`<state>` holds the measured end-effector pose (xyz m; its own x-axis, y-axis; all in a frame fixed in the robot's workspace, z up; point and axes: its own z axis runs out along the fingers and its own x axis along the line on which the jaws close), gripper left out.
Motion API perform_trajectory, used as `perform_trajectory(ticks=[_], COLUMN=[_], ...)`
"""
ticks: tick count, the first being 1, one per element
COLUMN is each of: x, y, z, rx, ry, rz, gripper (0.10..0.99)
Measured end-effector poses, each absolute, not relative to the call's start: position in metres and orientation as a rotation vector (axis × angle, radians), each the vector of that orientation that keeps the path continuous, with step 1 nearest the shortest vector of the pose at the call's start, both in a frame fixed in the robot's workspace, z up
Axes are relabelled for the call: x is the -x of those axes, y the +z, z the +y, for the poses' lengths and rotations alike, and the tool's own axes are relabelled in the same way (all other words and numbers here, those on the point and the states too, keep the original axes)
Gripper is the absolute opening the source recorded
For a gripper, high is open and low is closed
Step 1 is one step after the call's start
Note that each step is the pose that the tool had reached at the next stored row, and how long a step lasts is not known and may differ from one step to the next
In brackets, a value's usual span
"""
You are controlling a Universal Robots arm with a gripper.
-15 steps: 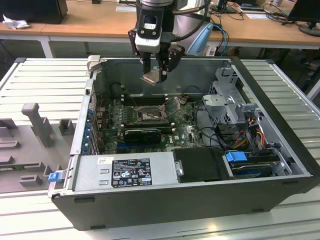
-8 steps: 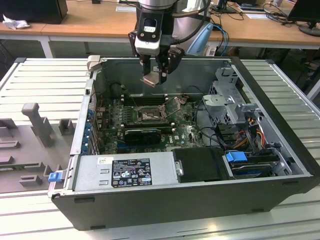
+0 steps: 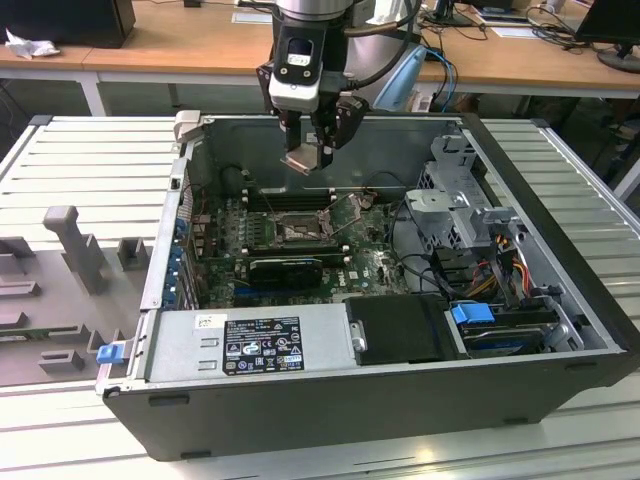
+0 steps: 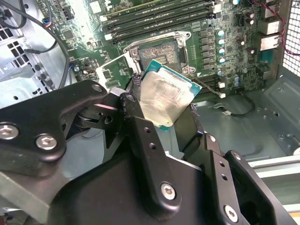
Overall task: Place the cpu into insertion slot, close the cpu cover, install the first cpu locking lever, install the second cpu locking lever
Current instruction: 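Place the cpu into insertion slot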
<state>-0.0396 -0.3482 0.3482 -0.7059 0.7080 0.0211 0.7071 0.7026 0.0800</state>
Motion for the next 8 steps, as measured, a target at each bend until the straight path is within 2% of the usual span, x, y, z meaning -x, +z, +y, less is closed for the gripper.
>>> perform_trajectory(ticks=[8], x=[0.0396], y=[0.3477], z=[-0.3482], rx=[-1.234], ry=[0.128], rz=[2.873], gripper=[0.529])
